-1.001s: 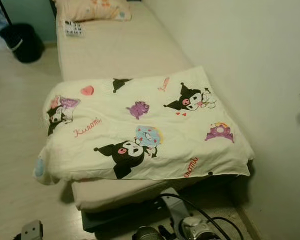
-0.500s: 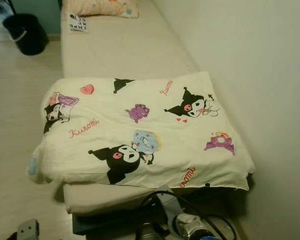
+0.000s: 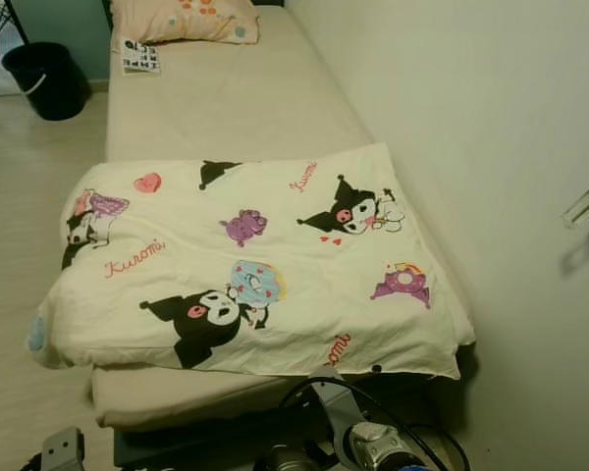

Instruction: Clean up the room

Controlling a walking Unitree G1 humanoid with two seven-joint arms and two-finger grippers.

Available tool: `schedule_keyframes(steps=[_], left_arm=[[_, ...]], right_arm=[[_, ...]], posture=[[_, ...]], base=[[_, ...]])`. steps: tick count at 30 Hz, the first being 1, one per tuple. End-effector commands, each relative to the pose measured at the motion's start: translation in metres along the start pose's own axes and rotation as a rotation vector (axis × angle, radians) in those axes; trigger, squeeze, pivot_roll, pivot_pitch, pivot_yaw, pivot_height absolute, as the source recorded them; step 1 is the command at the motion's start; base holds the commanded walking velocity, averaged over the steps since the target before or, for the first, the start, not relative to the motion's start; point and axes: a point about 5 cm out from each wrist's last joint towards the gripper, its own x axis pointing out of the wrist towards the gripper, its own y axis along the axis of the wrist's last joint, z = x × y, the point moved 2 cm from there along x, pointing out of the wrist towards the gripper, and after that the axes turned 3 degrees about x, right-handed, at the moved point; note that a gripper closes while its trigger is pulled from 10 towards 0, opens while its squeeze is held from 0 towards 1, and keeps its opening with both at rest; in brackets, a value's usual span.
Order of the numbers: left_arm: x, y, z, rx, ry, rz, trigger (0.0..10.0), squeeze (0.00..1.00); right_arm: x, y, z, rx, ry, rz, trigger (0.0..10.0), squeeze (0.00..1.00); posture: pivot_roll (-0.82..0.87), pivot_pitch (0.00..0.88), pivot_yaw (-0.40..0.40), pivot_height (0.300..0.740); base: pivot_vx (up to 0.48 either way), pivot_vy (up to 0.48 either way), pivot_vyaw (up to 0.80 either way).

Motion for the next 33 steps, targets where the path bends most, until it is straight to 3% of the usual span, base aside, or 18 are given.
schedule_keyframes(steps=[1,9,18,24,26,27,28,29,30,31,33], left_arm=[[-0.003,-0.031,0.016,0.008,-0.074,-0.112,10.0,0.00],[-0.002,-0.028,0.016,-0.005,-0.069,-0.105,10.0,0.00],[-0.002,-0.026,0.015,-0.032,-0.051,-0.095,10.0,0.00],[-0.003,-0.029,0.011,-0.044,-0.046,-0.097,10.0,0.00],[-0.003,-0.029,0.011,-0.044,-0.046,-0.097,10.0,0.00],[-0.003,-0.029,0.010,-0.059,-0.052,-0.090,10.0,0.00],[-0.003,-0.029,0.010,-0.059,-0.052,-0.090,10.0,0.00],[-0.003,-0.029,0.009,-0.062,-0.054,-0.086,10.0,0.00],[-0.003,-0.029,0.009,-0.062,-0.054,-0.086,10.0,0.00],[-0.004,-0.028,0.006,-0.084,-0.046,-0.063,10.0,0.00],[-0.004,-0.028,0.006,-0.084,-0.046,-0.063,10.0,0.00]], right_arm=[[0.000,-0.004,-0.001,-0.004,0.005,-0.014,10.0,0.00],[0.000,-0.002,0.000,-0.003,0.000,-0.010,10.0,0.00],[0.000,0.007,0.002,-0.002,-0.012,0.021,10.0,0.00],[-0.010,0.050,0.026,0.022,-0.098,0.170,10.0,0.00],[-0.010,0.050,0.026,0.022,-0.098,0.170,10.0,0.00],[-0.028,0.066,0.066,0.038,-0.332,0.184,10.0,0.00],[-0.028,0.066,0.066,0.038,-0.332,0.184,10.0,0.00],[-0.036,0.071,0.081,0.059,-0.427,0.191,10.0,0.00],[-0.036,0.071,0.081,0.059,-0.427,0.191,10.0,0.00],[-0.053,0.086,0.105,0.141,-0.547,0.272,10.0,0.00],[-0.053,0.086,0.105,0.141,-0.547,0.272,10.0,0.00]], posture=[[-0.14,0.015,-0.026,0.740],[-0.14,0.007,-0.022,0.740],[-0.13,0.012,-0.024,0.740],[-0.13,0.020,-0.026,0.740],[-0.13,0.020,-0.026,0.740],[-0.13,0.030,-0.023,0.740],[-0.13,0.030,-0.023,0.740],[-0.13,0.030,-0.023,0.740],[-0.13,0.030,-0.023,0.740],[-0.14,0.039,-0.021,0.740],[-0.14,0.039,-0.021,0.740]], base=[[0.000,-0.472,0.00],[0.000,-0.467,0.00],[0.000,0.000,0.00],[0.000,0.000,0.00],[0.000,0.000,0.00],[0.000,0.000,0.00],[0.000,0.000,0.00],[0.000,0.000,0.00],[0.000,0.000,0.00],[0.000,0.000,0.00],[0.000,0.000,0.00]])
